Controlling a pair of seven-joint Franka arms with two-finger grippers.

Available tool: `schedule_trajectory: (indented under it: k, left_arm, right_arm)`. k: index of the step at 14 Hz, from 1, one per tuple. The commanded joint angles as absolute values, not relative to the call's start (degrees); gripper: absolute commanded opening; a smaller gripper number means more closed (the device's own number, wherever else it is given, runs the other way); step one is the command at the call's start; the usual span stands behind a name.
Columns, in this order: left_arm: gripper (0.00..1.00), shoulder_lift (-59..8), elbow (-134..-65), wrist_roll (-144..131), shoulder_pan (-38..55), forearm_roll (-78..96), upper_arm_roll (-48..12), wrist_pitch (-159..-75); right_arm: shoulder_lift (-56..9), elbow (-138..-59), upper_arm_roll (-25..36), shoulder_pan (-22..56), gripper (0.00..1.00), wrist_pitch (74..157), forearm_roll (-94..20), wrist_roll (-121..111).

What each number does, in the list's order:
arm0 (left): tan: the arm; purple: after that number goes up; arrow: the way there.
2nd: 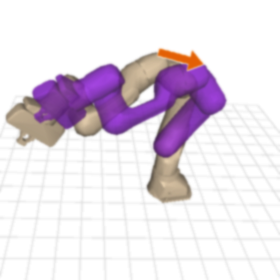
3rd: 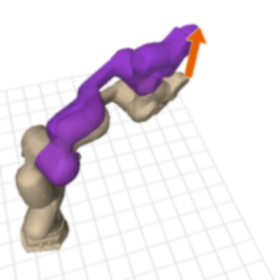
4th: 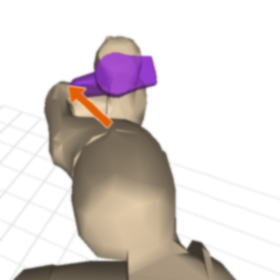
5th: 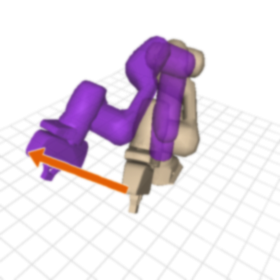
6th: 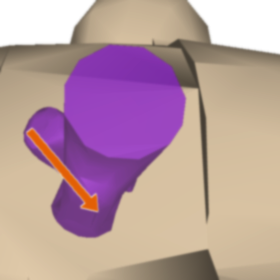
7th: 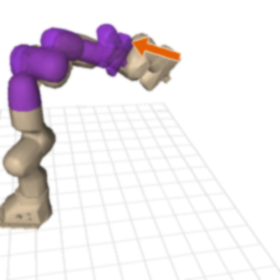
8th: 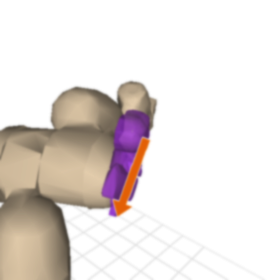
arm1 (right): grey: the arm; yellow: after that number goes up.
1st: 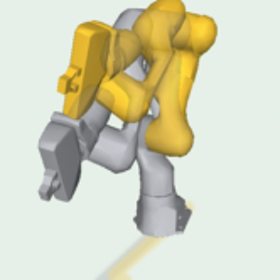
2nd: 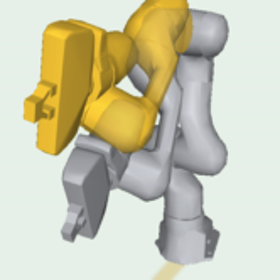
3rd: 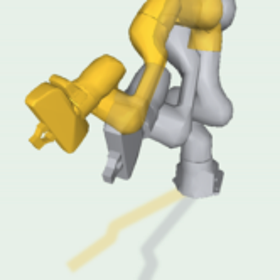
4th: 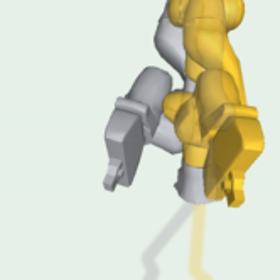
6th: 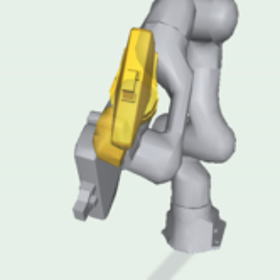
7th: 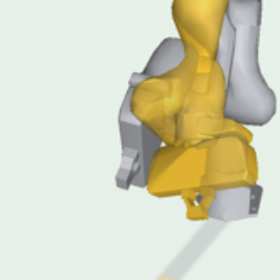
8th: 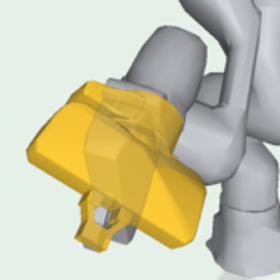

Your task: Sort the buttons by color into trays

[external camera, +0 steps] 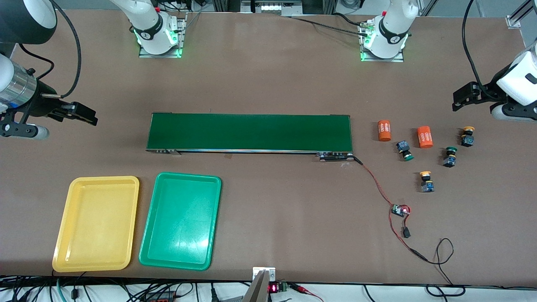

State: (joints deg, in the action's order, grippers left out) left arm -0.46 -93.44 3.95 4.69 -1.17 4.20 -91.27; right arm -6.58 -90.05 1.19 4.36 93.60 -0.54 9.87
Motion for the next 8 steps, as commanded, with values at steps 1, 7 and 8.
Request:
schedule_trajectory:
  k: [1, 7, 8]
  left_arm:
    - [1.00, 0.26, -94.04, 4.13, 4.83, -0.97, 4.39, -91.32]
    - [1.00, 0.18, -93.96, 4.22, 4.83, -0.97, 4.57, -91.41]
    - [1.00, 0.18, -93.96, 4.13, 4.83, -0.97, 4.66, -91.41]
  right_arm:
    - [-6.25, -90.86, 1.23, 4.66, 1.00, 95.26, -1.49, 11.59]
    - [-6.50, -90.09, 1.23, 4.75, 1.00, 95.10, -1.41, 10.90]
    - [-6.50, -90.09, 1.23, 4.66, 1.00, 95.10, -1.41, 10.90]
